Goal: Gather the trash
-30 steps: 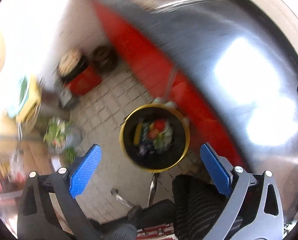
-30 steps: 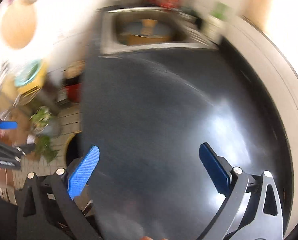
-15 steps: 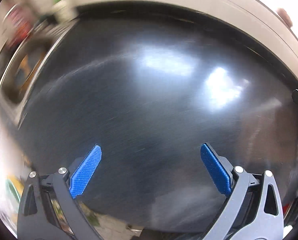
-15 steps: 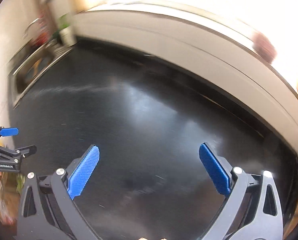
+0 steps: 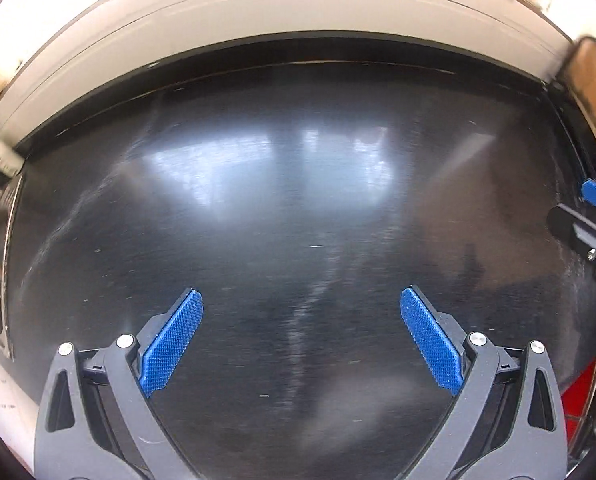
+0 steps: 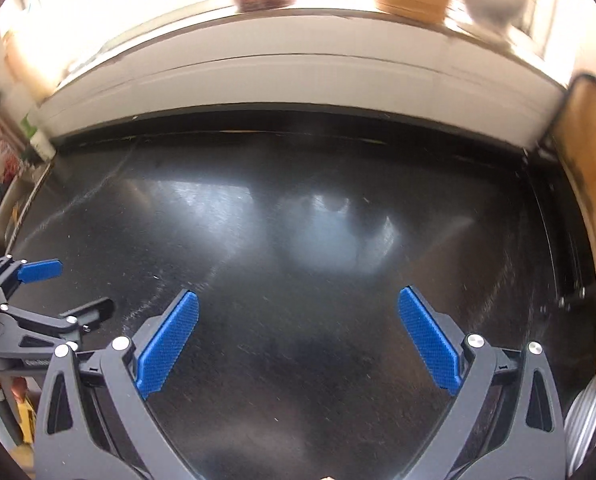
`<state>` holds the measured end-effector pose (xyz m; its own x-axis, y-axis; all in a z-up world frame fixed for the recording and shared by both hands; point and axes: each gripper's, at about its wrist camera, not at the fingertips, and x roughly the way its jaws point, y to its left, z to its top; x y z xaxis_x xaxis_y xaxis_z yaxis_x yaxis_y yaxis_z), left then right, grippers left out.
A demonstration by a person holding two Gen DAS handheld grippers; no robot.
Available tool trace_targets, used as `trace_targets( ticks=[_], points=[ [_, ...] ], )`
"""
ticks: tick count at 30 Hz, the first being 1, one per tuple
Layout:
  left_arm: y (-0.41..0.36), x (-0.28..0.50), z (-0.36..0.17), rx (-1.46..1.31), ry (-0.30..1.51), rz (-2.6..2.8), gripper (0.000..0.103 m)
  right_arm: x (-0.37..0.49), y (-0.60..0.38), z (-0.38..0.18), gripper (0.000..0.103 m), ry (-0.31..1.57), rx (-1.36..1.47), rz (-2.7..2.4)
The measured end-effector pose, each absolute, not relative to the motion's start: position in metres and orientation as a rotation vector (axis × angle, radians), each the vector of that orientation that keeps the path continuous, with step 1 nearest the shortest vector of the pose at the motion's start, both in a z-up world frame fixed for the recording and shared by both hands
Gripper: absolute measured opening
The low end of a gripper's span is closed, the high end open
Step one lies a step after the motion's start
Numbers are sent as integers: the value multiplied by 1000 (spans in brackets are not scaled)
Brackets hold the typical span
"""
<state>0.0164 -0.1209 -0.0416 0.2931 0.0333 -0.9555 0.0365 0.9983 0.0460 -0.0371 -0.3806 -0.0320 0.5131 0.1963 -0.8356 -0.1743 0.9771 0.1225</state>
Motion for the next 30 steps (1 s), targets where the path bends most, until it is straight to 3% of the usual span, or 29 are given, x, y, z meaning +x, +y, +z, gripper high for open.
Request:
trace_targets(
  ticks=[11, 30],
  points=[
    [-165, 12, -52, 71, 1302, -3, 96, -57, -417, -62, 97, 1071, 152, 194],
    [-137, 8, -58, 25, 1355, 95, 96, -63, -424, -77, 97, 1129, 113, 124]
  ],
)
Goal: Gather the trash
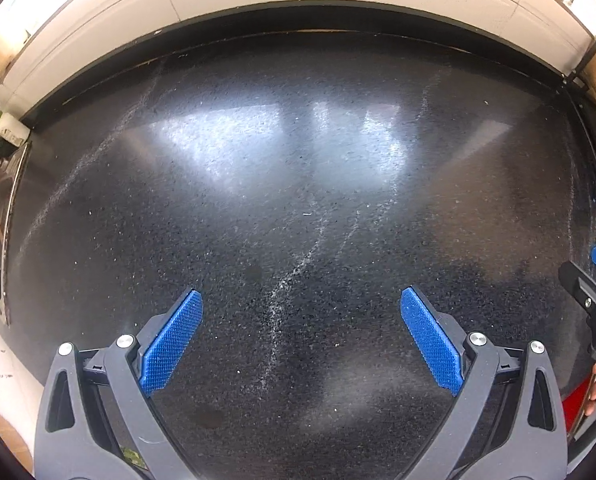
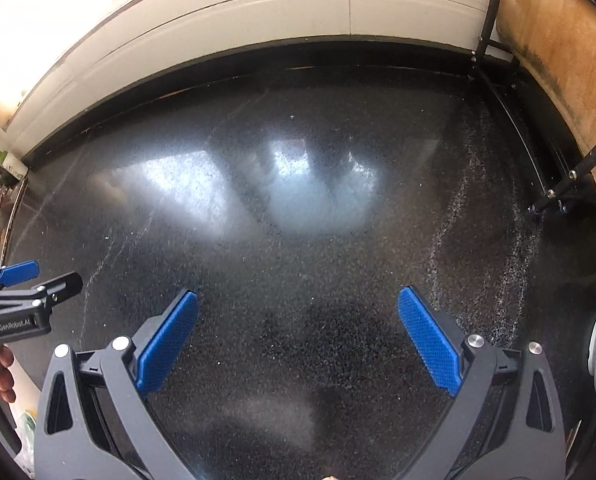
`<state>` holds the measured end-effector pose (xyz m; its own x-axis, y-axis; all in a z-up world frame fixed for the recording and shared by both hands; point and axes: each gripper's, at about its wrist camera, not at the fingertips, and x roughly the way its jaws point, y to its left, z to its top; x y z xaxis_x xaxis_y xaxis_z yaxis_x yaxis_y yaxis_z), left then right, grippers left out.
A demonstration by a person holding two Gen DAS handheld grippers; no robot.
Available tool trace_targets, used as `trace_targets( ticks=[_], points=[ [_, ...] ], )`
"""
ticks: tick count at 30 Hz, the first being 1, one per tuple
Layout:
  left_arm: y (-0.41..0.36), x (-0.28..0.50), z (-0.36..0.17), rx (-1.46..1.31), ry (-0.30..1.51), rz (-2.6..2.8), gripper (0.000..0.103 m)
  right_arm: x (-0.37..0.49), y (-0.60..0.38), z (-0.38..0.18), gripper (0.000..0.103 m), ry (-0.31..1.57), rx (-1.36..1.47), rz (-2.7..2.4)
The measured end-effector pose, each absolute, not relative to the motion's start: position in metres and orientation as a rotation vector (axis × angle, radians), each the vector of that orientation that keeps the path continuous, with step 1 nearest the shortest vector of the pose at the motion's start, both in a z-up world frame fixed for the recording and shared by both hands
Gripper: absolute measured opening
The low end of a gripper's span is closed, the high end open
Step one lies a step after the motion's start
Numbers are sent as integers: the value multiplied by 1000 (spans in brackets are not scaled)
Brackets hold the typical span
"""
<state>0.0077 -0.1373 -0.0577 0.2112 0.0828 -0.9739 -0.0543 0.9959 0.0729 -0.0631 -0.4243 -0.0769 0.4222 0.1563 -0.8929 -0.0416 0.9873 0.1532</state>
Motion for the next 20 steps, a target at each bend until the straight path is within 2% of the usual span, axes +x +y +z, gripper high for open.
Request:
trace_targets(
  ticks=[12, 20],
  points=[
    [-137, 6, -56, -23, 1302, 68, 96, -68, -429, -80, 97, 1149, 91, 102],
    [-130, 11, -64, -36, 1328, 90, 96, -66, -433, -86, 97, 1157, 100, 89]
  ],
)
